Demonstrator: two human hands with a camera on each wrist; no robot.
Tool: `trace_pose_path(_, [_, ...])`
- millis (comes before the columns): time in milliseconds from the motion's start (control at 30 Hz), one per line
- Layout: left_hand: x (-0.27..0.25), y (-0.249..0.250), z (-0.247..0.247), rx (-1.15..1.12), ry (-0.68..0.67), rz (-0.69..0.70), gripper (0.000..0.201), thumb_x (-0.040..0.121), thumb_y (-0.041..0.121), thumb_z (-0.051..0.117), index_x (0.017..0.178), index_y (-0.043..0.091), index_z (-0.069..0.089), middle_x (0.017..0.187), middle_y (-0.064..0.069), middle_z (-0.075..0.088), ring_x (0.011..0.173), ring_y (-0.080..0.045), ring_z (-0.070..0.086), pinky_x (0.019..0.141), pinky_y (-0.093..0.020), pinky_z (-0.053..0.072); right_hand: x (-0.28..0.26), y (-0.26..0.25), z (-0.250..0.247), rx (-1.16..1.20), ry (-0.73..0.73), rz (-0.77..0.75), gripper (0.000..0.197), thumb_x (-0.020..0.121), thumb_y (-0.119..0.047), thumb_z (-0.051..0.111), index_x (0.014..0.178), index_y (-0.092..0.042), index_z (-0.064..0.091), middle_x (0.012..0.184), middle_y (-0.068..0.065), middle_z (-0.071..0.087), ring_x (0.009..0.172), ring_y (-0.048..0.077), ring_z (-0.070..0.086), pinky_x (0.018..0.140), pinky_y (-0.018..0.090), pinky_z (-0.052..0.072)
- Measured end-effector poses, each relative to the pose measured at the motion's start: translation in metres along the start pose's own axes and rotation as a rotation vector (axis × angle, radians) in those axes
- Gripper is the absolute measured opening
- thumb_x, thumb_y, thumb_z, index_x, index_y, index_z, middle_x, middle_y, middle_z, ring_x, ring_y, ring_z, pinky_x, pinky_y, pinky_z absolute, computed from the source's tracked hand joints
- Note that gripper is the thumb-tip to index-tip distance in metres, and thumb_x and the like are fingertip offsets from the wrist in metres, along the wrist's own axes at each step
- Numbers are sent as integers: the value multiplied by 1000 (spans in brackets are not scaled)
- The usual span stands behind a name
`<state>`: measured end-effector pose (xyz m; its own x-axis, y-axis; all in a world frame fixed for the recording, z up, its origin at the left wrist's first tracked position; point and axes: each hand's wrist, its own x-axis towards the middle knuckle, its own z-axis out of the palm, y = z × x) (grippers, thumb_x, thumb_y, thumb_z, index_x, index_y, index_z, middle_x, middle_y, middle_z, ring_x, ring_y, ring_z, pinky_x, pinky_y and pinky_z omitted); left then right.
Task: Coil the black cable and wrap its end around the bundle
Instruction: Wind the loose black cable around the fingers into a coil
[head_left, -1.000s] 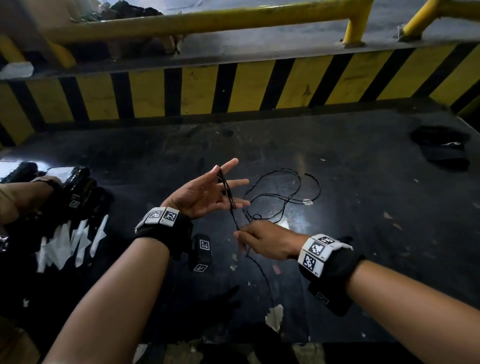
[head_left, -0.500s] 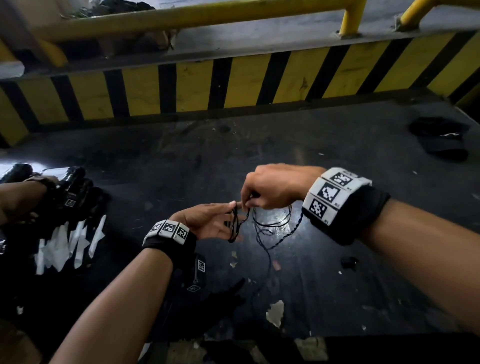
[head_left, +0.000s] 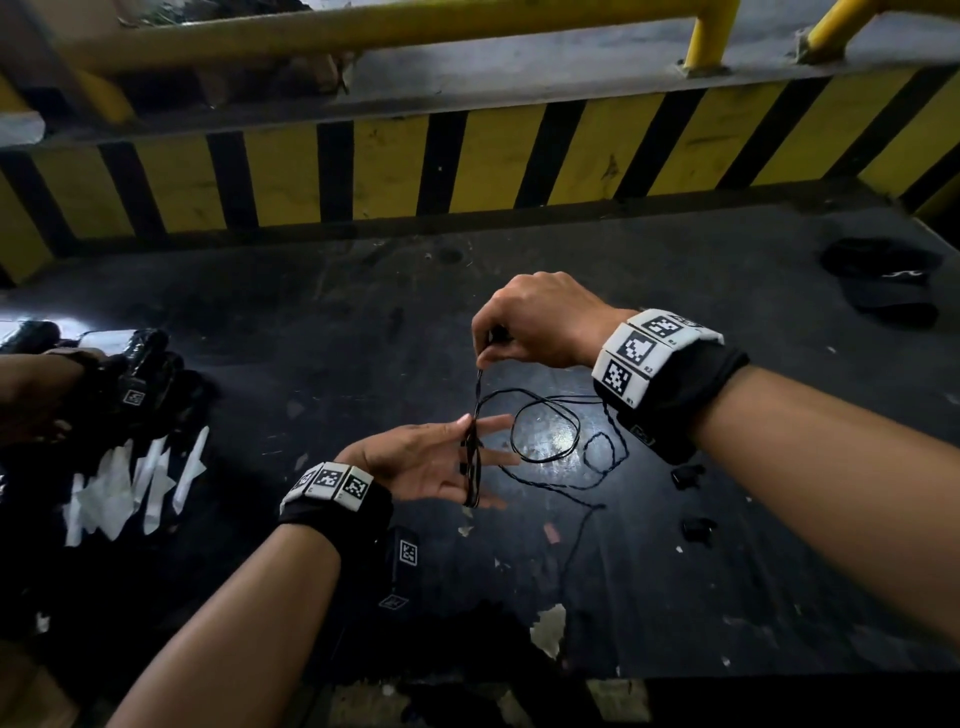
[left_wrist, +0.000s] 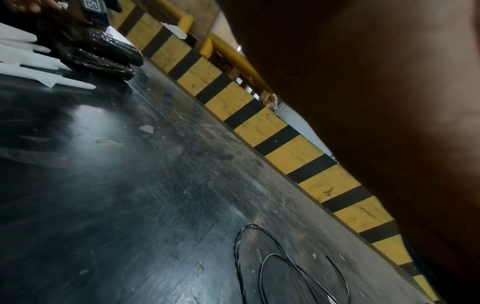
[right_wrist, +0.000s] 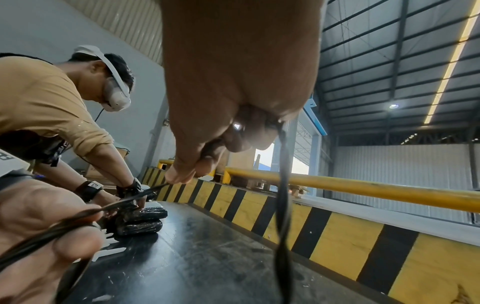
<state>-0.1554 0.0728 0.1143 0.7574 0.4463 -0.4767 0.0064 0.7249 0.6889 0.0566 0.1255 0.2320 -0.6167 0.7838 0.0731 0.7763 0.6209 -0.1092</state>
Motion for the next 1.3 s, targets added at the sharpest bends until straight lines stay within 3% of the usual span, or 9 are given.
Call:
trace_pose_path(300, [-13,16,17,142,-114,82,50,102,45,42,148,27,47,159,-22,37,134,-65,37,115,-63,28,1,16,23,187,39,30,18,86,-51,70,99,-43,78,82,-22,58,81,2,55,71,30,46])
trace_pose_path(500, [-27,36,26,82,-203,250,54,99,46,50,150,29,45,161,-27,30,132,-67,35,111,-57,38,-26,24,93,566,57,89,16,89,-25,74,105,-24,80,88,-5,79,60,-16,56,65,22,47])
trace_pose_path(600, [-25,52,27,106,-164,313,54,97,49,52,149,36,45,160,-25,32,132,-61,40,111,-58,37,-44,3,120,655,-30,92,15,95,-27,68,100,-18,79,80,-10,77,60,-6,61,68,25,48])
trace_pose_path(700, [-18,60,19,137,-103,323,57,95,52,53,150,41,41,160,-24,33,135,-61,37,116,-63,28,-52,-22,132,691,-46,22,28,98,-27,63,125,-24,70,81,-39,66,76,-9,67,80,18,49])
trace_pose_path(800, [-14,60,5,124,-55,347,60,94,55,54,151,44,37,159,-24,35,134,-63,38,117,-61,28,-54,-33,132,664,-91,21,23,99,-41,56,96,-60,68,83,-18,75,95,9,74,89,28,54])
trace_pose_path(933, [-14,60,-7,120,15,358,65,93,56,52,154,46,31,157,-22,40,132,-59,45,115,-55,37,-54,-37,129,606,-109,51,29,99,-52,48,108,-37,71,68,-6,72,69,1,68,78,38,58])
trace_pose_path(1066, [-12,58,-17,119,117,334,59,96,55,43,154,46,32,156,-19,43,129,-57,50,113,-53,40,-54,-43,124,473,-143,83,56,89,-68,38,92,-23,70,62,-5,67,60,5,64,69,39,57])
trace_pose_path(1166, [-16,53,-22,123,184,276,59,93,56,51,150,44,41,155,-19,45,128,-54,53,110,-52,44,-56,-45,104,370,-163,114,41,95,-57,47,85,-23,67,75,-3,69,67,16,61,69,38,54])
trace_pose_path(1300, [-19,45,-23,139,219,176,72,82,58,71,147,39,48,152,-18,48,121,-48,61,100,-50,52,-54,-44,60,229,-194,34,22,97,-48,54,107,-38,72,101,-3,73,94,24,66,73,34,45])
